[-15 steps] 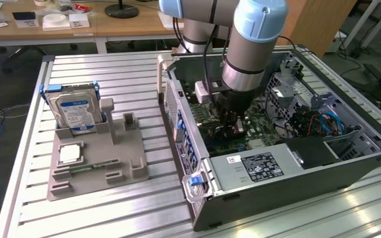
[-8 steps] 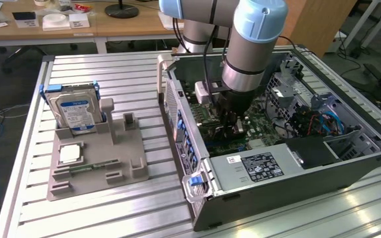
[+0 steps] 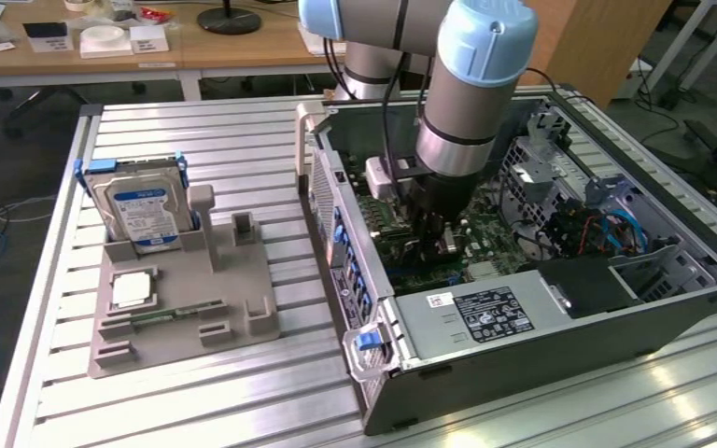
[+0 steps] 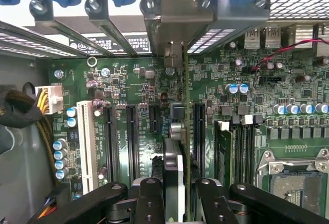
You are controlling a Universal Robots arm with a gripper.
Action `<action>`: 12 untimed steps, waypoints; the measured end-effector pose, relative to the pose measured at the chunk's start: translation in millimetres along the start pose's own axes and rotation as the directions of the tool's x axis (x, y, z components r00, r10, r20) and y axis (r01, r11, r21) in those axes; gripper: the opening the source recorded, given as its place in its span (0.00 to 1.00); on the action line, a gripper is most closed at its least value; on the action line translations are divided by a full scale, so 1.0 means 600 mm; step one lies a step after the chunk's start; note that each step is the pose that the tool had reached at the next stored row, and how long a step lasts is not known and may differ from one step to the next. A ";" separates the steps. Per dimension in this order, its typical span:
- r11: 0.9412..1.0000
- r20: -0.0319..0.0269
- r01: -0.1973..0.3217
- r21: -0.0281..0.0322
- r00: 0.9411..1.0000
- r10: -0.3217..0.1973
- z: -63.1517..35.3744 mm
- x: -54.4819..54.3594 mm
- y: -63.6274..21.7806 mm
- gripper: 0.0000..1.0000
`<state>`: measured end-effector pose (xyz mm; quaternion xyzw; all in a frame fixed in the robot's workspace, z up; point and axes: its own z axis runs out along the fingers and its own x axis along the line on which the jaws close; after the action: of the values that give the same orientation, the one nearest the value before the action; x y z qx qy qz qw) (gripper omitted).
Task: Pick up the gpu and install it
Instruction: 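Insert the gpu into the slot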
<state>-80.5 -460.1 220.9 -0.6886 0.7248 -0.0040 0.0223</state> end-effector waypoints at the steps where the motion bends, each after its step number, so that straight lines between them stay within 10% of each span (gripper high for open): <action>1: 1.000 0.000 0.000 0.000 1.000 0.000 0.002 0.000 0.001 0.28; 12: 1.000 0.000 0.000 0.000 1.000 0.000 0.005 0.000 0.001 0.28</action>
<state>-81.0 -460.1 218.1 -0.6887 0.7247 -0.0039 0.0224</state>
